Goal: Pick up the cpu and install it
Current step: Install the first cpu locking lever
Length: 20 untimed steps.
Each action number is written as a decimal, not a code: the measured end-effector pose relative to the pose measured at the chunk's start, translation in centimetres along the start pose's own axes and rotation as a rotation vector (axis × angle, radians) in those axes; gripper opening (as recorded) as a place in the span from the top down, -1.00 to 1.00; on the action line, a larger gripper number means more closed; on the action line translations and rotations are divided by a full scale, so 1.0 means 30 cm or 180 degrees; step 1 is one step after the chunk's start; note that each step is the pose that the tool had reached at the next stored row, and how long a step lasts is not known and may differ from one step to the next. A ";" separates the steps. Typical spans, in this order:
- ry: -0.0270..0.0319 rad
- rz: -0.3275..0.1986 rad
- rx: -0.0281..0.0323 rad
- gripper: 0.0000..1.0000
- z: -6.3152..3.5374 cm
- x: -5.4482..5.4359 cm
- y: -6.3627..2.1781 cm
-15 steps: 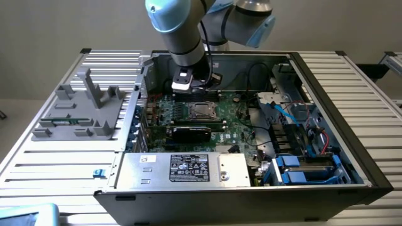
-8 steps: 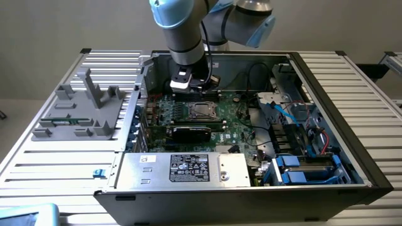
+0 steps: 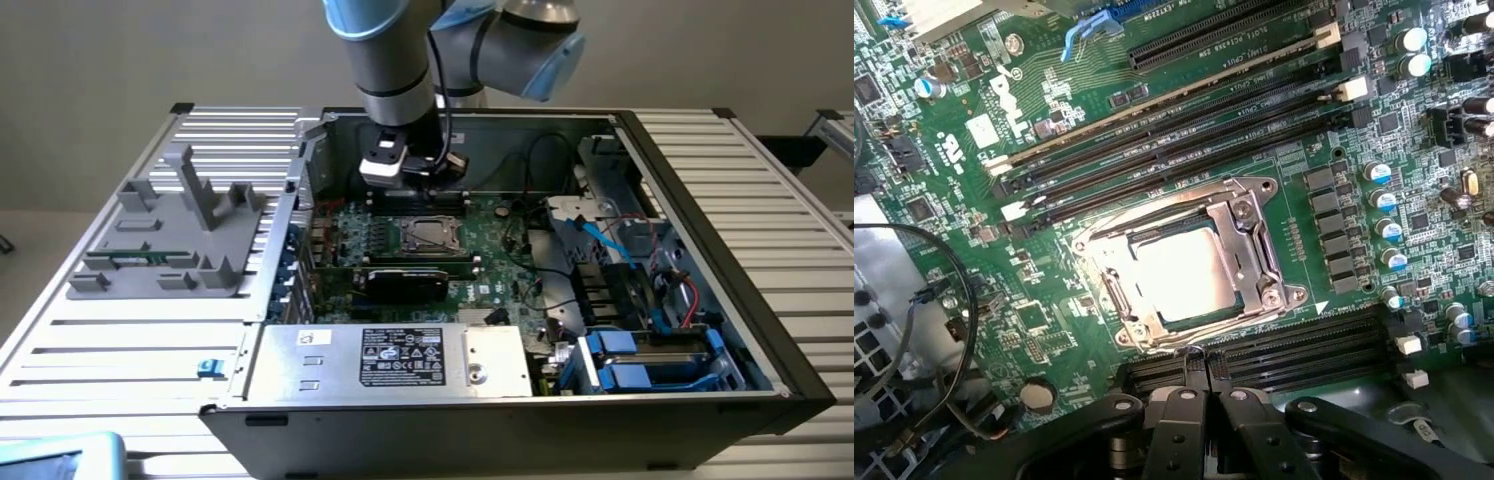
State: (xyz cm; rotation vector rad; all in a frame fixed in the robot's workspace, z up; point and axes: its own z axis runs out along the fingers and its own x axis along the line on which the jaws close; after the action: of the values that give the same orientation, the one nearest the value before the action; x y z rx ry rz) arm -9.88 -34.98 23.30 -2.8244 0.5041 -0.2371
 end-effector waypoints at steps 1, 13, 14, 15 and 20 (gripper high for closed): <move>-0.0004 0.0000 -0.0011 0.77 -0.004 0.000 -0.001; -0.0085 -0.0015 -0.0198 0.77 -0.033 0.000 -0.009; -0.0081 -0.0042 -0.0223 0.77 -0.034 -0.002 -0.008; -0.0076 -0.0074 -0.0254 0.77 -0.034 -0.005 -0.008; -0.0059 -0.0252 -0.0394 0.77 -0.035 -0.019 -0.012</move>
State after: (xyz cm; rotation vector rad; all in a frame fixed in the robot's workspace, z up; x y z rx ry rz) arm -10.51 -34.69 24.34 -2.9677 0.4169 -0.2013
